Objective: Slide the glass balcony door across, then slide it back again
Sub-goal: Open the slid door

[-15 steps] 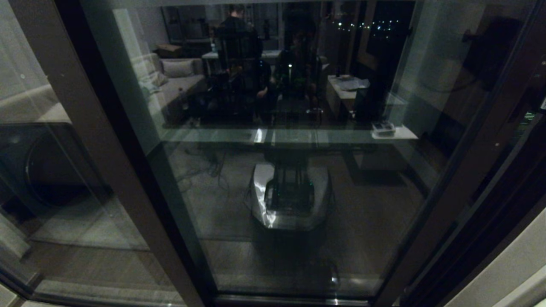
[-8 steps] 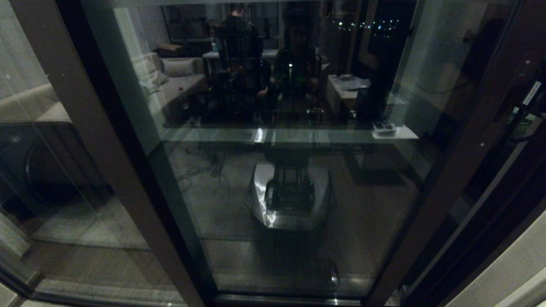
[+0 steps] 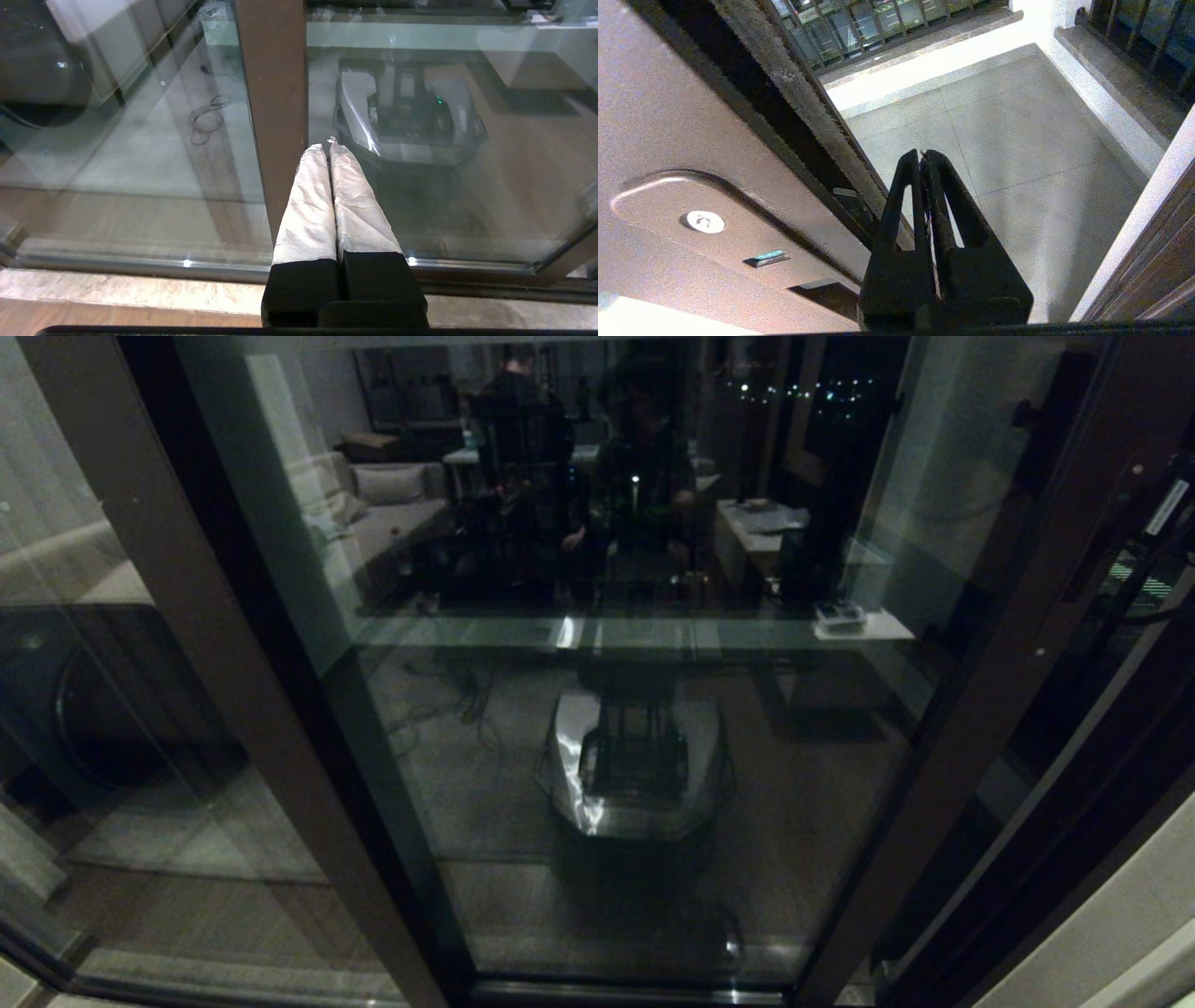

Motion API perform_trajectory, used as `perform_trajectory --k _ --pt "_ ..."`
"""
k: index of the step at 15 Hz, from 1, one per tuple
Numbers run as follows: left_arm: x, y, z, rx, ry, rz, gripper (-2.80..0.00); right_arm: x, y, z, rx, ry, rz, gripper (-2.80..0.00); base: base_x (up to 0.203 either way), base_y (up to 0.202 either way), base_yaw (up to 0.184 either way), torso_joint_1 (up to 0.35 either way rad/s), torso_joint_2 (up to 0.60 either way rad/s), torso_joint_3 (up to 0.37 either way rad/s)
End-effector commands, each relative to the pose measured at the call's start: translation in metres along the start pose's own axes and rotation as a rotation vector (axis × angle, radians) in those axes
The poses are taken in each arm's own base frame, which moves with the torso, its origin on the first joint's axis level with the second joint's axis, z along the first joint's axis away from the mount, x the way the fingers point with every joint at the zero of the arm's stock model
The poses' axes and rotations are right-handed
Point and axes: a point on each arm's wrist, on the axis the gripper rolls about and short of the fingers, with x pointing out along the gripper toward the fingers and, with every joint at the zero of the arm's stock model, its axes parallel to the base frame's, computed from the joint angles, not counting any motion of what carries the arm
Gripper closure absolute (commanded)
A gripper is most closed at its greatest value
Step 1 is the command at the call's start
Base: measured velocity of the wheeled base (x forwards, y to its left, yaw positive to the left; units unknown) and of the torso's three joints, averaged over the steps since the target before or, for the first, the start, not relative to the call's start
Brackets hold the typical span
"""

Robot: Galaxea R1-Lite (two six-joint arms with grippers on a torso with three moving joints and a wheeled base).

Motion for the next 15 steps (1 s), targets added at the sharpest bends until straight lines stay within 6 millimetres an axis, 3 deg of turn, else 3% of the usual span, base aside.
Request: perform_trajectory --k 1,15 --pt "0.000 0.000 0.000 0.000 0.000 0.001 0.00 0.004 0.003 -0.003 0.003 0.021 0.022 0.00 0.000 0.000 0.000 0.000 0.00 0.000" --pt "0.000 0.000 0.000 0.000 0.001 0.000 0.00 0.017 0.036 -0.021 -0.067 0.125 0.104 0.00 0.000 0.000 0.000 0.000 0.00 0.000"
